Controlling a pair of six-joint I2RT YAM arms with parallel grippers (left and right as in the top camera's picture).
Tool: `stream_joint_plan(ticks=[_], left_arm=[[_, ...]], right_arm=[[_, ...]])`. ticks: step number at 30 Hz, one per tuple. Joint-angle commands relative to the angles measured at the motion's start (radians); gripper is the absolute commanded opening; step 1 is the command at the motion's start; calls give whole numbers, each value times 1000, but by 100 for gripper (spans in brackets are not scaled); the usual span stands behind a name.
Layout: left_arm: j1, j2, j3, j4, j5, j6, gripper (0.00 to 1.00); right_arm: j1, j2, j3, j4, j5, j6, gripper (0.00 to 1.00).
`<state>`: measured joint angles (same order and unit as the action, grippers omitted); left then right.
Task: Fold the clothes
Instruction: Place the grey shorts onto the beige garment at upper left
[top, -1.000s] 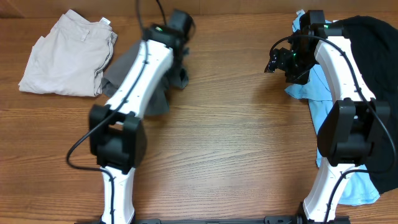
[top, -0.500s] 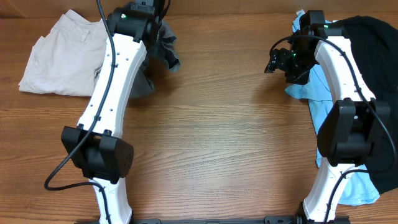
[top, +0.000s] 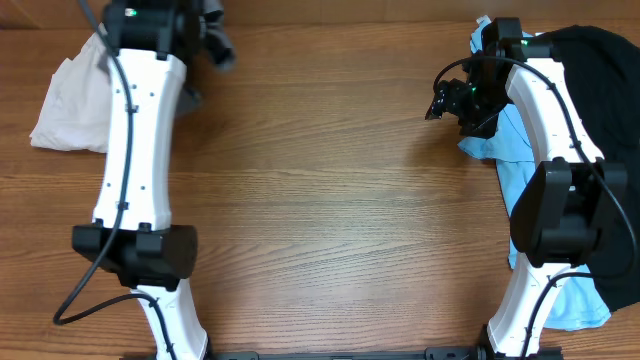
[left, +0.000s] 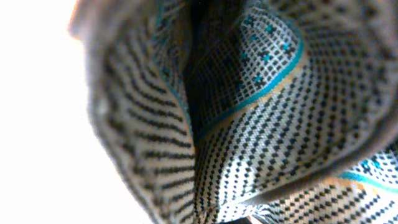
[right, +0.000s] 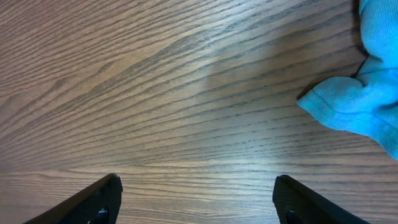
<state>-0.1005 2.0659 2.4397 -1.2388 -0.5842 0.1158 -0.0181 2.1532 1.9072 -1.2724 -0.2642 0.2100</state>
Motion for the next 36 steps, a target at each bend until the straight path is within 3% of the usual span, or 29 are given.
stream_joint_plan(ticks=[1, 8, 17, 27, 36], left_arm=[[87, -43, 32, 9, -71, -3, 4], [247, -37, 31, 40, -61, -26, 4], [406, 45, 31, 163, 62, -26, 4], [399, 257, 31, 189, 272, -11, 4], [302, 343, 31, 182, 277, -15, 4]], right_arm=[[2, -18, 21, 3, 1, 5, 82], [3, -18, 20, 0, -6, 5, 82], [6, -17, 17, -8, -24, 18, 82], [11, -17, 16, -16, -24, 39, 82], [11, -17, 16, -15, -25, 53, 82]])
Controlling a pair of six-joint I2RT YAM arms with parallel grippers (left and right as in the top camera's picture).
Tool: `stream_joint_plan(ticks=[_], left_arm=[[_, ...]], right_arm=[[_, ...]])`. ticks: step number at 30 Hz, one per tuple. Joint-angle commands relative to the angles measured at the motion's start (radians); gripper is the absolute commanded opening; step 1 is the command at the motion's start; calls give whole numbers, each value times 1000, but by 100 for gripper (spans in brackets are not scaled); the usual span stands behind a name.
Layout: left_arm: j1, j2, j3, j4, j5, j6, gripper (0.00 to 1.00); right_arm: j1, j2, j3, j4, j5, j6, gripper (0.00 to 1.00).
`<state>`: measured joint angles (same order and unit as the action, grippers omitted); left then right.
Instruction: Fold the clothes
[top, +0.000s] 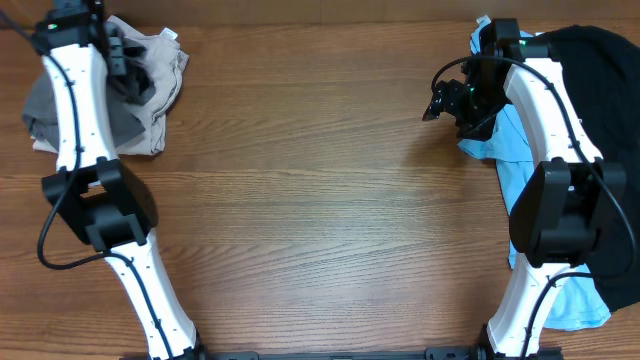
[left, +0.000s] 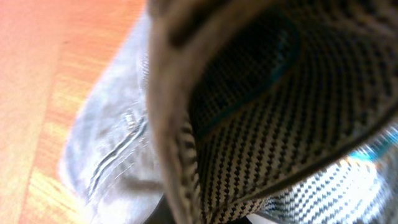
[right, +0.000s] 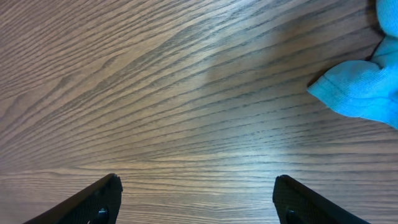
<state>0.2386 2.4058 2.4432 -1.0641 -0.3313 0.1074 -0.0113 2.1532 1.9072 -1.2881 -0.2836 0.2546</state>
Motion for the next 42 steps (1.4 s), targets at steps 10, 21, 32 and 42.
stream_joint_plan(ticks=[10, 21, 32, 42], left_arm=[[-104, -20, 37, -61, 144, 0, 87], [-14, -150, 50, -53, 500, 65, 85], [48, 40, 46, 90, 534, 42, 4], [5, 270, 46, 219, 541, 42, 16]], right_arm=[[5, -17, 16, 0, -5, 8, 82], [5, -17, 16, 1, -5, 8, 82], [5, -17, 16, 23, -5, 10, 82], [5, -17, 16, 23, -5, 12, 82]])
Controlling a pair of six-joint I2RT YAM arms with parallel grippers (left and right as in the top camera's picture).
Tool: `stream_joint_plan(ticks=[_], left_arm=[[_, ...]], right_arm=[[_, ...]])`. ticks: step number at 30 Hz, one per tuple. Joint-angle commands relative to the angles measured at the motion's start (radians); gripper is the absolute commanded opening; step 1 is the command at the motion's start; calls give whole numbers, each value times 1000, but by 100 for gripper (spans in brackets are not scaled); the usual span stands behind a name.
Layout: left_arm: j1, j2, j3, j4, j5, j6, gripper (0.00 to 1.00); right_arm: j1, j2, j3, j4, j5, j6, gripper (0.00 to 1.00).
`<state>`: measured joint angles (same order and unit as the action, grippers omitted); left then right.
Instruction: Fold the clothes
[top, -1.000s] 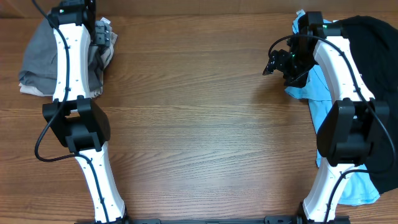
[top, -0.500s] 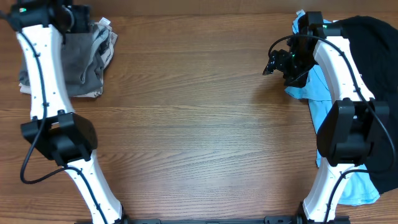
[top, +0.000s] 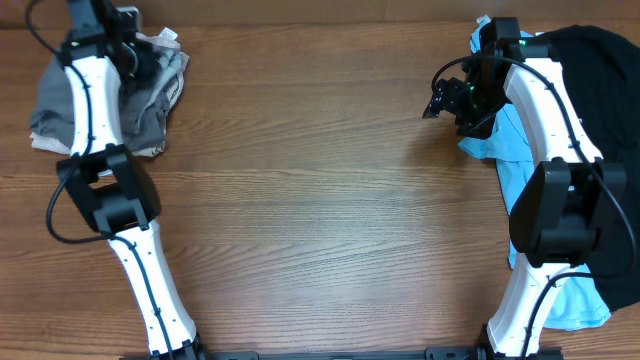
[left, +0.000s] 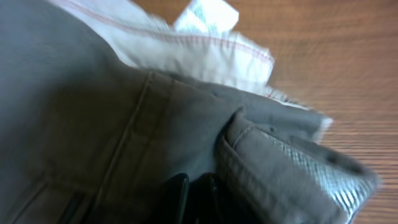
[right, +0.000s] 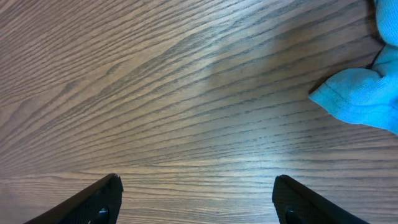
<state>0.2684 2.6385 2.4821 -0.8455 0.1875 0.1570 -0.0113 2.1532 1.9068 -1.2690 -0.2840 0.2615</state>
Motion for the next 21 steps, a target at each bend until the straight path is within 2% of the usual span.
stream_joint_plan(ticks=[1, 8, 11, 16, 21], left_arm=[[-27, 39, 6, -3, 23, -8, 16], [-32, -19, 34, -37, 20, -7, 15], [-21, -113, 69, -151, -7, -9, 15], [6, -295, 72, -380, -156, -171, 15], [35, -399, 72, -533, -285, -225, 16]], right_arm=[[5, -17, 17, 3, -5, 5, 82], [6, -17, 17, 3, -5, 5, 82], [6, -17, 17, 4, -5, 5, 82], [6, -17, 17, 4, -5, 5, 82], [6, -17, 17, 4, -5, 5, 82]])
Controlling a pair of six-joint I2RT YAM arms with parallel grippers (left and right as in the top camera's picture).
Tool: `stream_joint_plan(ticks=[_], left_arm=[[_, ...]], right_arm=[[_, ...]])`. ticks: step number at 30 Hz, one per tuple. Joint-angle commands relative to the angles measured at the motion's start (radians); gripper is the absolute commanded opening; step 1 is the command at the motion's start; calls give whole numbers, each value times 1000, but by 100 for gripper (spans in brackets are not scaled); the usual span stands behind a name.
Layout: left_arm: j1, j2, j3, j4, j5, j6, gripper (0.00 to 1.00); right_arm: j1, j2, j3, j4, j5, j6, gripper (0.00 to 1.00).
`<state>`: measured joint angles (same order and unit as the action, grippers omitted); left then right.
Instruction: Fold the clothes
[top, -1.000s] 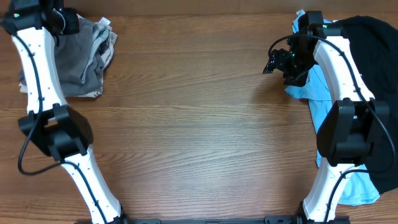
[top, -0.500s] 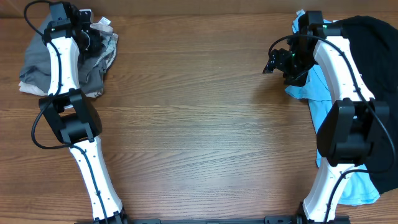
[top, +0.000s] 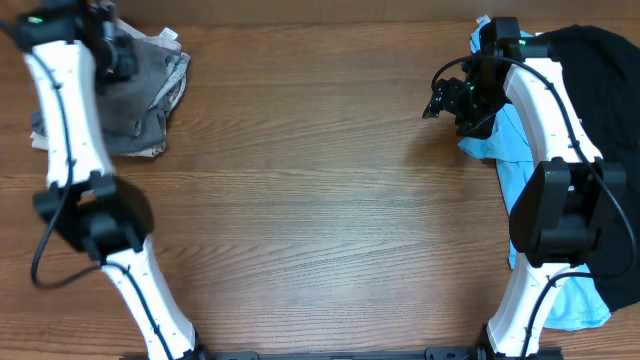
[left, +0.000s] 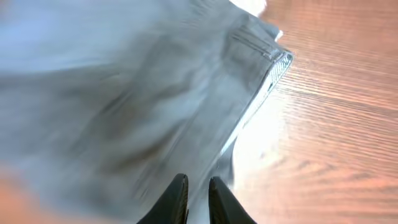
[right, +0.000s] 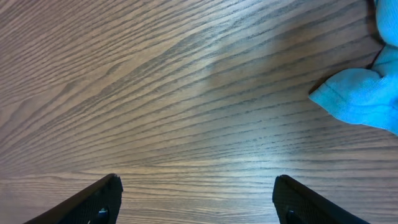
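Note:
A grey garment (top: 135, 105) lies bunched at the table's far left corner, blurred in the left wrist view as grey cloth (left: 124, 93). A pale cloth edge (top: 168, 42) peeks from under it. My left gripper (top: 112, 55) hovers over this pile, and in its own view the left gripper (left: 198, 183) has its fingers nearly touching with nothing seen between them. My right gripper (top: 440, 100) stands open over bare wood beside a light blue garment (top: 500, 150). In its wrist view the right gripper (right: 198, 180) is wide apart, with the blue cloth's corner (right: 360, 99) to the right.
A black garment (top: 600, 90) lies heaped at the far right, partly over the light blue one, which runs down along the right arm to the front edge. The wooden table (top: 320, 200) stretches between the two arms.
My left arm has shifted left and the wrist has pulled back from the grey pile, so more of the garment and bare wood show. The right arm has not moved.
First my left gripper held a grey garment with patterned lining up at the back, beside a white garment lying at the left. Then the grey garment lay on the white one with the gripper on it. Now the gripper is shut above the pile. The right gripper stayed open.

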<state>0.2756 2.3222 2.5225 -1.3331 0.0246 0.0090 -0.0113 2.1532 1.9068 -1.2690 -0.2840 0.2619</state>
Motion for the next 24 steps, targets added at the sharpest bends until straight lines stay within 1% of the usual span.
stream_joint_plan(ticks=[1, 4, 7, 12, 17, 24], left_arm=[[34, -86, 31, -73, -139, -78, 16], [59, -69, 18, -129, -190, -81, 16], [86, -46, -16, -122, -192, -80, 16], [126, 10, -106, -38, -153, -75, 17], [131, 64, -222, 59, -154, -61, 17], [130, 132, -329, 113, -154, -61, 17]], right_arm=[[6, -17, 17, 3, -5, 5, 82], [6, -17, 17, -1, -5, 5, 82], [8, -16, 17, -1, -5, 4, 82], [23, -16, 17, 0, -5, 1, 82], [38, -16, 17, 2, -5, 1, 82], [51, -16, 17, 4, -5, 1, 82]])
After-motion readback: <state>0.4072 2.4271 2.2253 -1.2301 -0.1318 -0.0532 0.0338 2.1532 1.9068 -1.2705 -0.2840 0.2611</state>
